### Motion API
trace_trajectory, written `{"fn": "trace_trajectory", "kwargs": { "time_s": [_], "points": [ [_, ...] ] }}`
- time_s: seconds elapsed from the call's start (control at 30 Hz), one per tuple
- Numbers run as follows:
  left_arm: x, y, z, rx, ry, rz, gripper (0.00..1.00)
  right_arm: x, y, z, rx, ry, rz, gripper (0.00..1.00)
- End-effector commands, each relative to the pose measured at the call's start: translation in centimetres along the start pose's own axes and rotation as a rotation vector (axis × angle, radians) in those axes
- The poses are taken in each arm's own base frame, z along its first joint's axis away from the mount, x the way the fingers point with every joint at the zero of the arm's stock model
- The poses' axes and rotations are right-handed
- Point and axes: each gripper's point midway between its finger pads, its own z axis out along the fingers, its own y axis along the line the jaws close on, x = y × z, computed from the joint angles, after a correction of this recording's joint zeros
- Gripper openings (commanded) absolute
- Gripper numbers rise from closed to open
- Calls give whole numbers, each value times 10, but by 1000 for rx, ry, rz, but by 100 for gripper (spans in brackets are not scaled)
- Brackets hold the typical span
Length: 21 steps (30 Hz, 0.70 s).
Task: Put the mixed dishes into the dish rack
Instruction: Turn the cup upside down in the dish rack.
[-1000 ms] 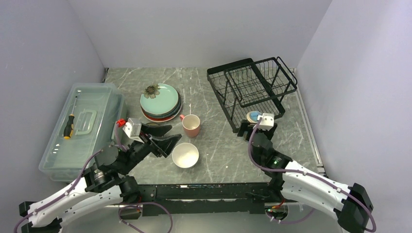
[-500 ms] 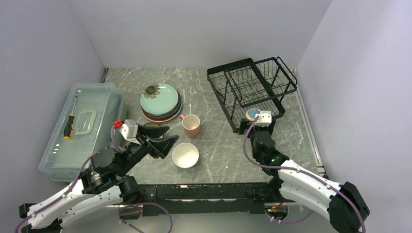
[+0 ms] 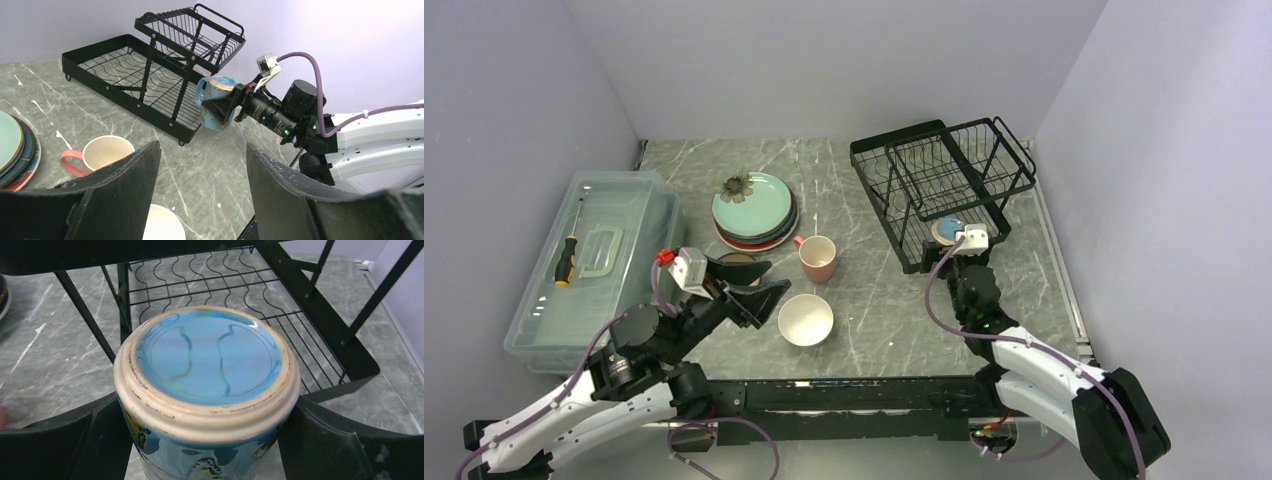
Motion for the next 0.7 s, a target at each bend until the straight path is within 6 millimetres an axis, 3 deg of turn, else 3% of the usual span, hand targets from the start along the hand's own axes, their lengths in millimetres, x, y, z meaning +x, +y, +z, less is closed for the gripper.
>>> {"fn": "trace_trajectory", "kwargs": {
  "time_s": [0.0,0.67],
  "points": [
    [-16,-6,-4,26,-37,21,68,-77,13,6,-91,-283,101,53],
    [-19,-6,-10,32,-43,22,66,-83,18,36,-202,-398,34,50]
  ]
}}
